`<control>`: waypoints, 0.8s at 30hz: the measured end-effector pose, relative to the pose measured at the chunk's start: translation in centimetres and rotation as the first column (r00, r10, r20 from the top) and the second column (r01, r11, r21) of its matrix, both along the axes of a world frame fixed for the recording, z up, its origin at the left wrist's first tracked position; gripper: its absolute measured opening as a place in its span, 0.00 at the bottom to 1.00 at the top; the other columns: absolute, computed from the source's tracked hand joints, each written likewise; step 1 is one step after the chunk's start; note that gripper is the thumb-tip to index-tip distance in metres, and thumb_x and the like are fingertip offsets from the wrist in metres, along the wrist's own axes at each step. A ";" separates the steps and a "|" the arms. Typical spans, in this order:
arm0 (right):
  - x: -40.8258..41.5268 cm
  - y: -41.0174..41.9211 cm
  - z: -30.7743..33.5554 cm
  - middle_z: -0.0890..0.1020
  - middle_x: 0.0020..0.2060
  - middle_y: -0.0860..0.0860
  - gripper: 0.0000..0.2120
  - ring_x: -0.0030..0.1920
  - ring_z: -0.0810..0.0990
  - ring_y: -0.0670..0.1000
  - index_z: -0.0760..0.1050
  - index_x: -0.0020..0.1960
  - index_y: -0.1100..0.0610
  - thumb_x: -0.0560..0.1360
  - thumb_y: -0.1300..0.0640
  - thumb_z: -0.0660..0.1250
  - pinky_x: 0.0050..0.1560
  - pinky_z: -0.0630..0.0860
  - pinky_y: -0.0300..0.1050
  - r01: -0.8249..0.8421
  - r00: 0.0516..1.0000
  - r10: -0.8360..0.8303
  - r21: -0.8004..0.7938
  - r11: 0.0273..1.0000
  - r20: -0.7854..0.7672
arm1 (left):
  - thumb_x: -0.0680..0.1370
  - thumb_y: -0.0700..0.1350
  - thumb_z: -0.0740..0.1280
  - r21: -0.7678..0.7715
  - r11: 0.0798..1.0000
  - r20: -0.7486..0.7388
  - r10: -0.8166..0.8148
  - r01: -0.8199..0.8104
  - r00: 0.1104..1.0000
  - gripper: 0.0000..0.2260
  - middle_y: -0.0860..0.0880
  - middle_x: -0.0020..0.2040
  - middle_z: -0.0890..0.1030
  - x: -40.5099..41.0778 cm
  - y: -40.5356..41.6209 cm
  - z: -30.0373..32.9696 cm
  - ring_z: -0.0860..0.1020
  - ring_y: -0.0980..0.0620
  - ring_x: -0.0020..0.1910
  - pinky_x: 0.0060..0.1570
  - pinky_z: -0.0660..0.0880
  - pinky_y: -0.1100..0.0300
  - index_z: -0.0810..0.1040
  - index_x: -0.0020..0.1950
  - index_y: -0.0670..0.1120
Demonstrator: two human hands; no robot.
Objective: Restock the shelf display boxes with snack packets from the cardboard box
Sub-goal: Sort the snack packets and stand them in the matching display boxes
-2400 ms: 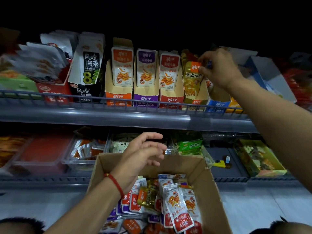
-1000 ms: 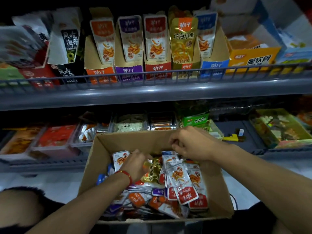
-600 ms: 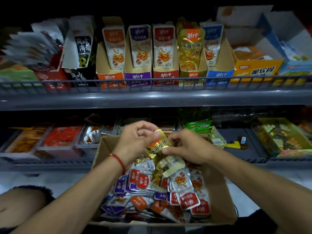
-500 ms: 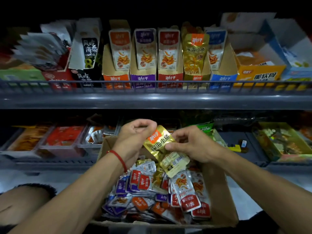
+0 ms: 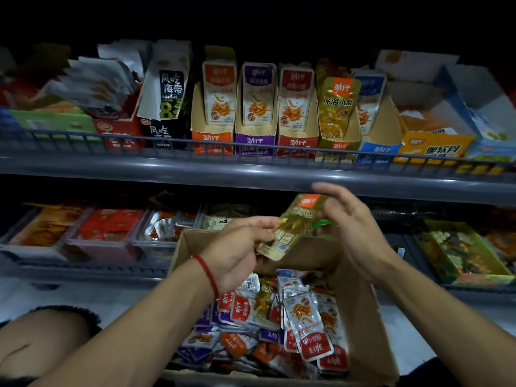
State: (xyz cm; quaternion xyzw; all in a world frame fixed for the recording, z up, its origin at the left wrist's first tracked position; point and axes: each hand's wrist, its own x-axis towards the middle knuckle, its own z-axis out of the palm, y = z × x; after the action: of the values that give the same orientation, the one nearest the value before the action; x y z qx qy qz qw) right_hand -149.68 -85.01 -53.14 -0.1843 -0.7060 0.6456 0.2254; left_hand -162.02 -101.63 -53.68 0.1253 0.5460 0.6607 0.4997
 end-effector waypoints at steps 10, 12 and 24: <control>0.4 2.2 0.0 0.87 0.45 0.57 0.09 0.46 0.86 0.54 0.81 0.52 0.62 0.76 0.57 0.72 0.50 0.81 0.50 0.046 0.999 -0.047 0.127 0.991 0.005 | 0.83 0.62 0.55 -0.017 0.998 0.061 -0.061 0.062 0.996 0.24 0.39 0.60 0.82 -0.7 -0.9 1.3 0.85 0.37 0.49 0.39 0.81 0.51 0.76 0.66 0.46; 0.6 2.5 -0.1 0.88 0.44 0.56 0.08 0.45 0.86 0.53 0.82 0.53 0.61 0.77 0.58 0.71 0.49 0.80 0.50 0.063 0.997 -0.069 0.120 0.991 0.046 | 0.82 0.58 0.61 -0.042 0.996 -0.133 -0.082 0.077 0.988 0.18 0.40 0.58 0.83 -0.6 -1.0 1.3 0.85 0.38 0.44 0.30 0.80 0.56 0.76 0.64 0.47; 1.7 4.3 5.2 0.88 0.45 0.51 0.07 0.46 0.86 0.49 0.82 0.54 0.57 0.79 0.56 0.69 0.48 0.83 0.47 0.209 0.976 -0.215 0.184 0.960 0.014 | 0.78 0.46 0.71 0.062 0.997 -0.439 0.060 -0.036 0.897 0.11 0.39 0.40 0.85 -0.5 -0.5 1.9 0.81 0.45 0.30 0.28 0.78 0.59 0.80 0.52 0.38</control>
State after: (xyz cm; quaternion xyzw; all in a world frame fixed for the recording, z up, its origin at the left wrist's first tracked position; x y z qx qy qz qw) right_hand -148.01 -80.72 -47.91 -0.2485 -0.7416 0.5477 0.2973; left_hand -162.53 -102.10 -51.79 0.2710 0.6302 0.6414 0.3435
